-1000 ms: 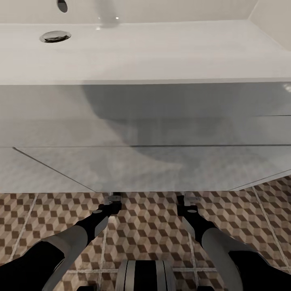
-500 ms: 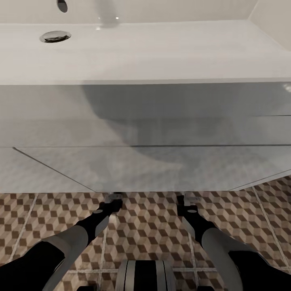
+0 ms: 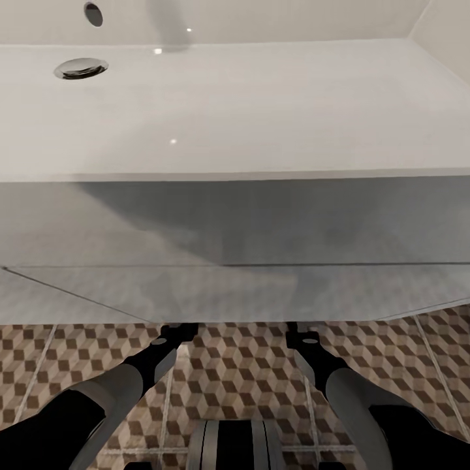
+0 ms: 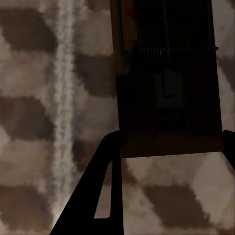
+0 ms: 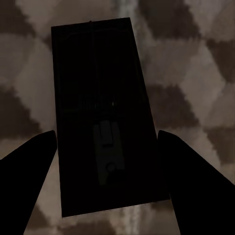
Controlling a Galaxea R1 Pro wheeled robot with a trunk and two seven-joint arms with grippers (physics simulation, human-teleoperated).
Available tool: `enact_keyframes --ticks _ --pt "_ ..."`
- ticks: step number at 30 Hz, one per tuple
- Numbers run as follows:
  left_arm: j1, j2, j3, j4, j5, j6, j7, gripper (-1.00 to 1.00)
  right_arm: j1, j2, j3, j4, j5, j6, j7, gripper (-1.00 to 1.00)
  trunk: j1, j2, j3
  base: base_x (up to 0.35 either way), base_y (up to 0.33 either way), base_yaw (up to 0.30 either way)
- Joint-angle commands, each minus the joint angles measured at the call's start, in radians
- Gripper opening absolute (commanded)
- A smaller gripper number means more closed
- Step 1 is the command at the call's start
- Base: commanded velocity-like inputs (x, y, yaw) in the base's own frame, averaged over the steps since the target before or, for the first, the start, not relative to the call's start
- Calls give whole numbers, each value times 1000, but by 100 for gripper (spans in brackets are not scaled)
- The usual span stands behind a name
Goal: Take the four mousetraps from the cabinet in the bathroom and place them on the bathroom floor. Make sure all four end up on the same floor surface, and ensure that at least two of them are either under or directly next to the same bathroom sink.
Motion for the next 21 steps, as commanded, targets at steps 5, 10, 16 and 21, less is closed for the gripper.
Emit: enact_keyframes --ticks 5,10,16,21 --pt "0 0 -8 0 7 -3 7 -100 0 1 -2 -1 5 6 -3 -100 0 0 -1 8 0 0" --pt "0 0 -7 4 10 3 7 -100 0 1 -2 -1 4 7 -2 -100 0 0 -1 2 0 0" --pt "0 1 -6 12 14 14 7 -100 0 1 -2 0 4 10 -2 -100 0 0 -1 0 0 0" --pt "0 3 -6 15 14 45 7 -100 0 1 -2 1 5 11 -1 -100 0 0 -1 0 0 0"
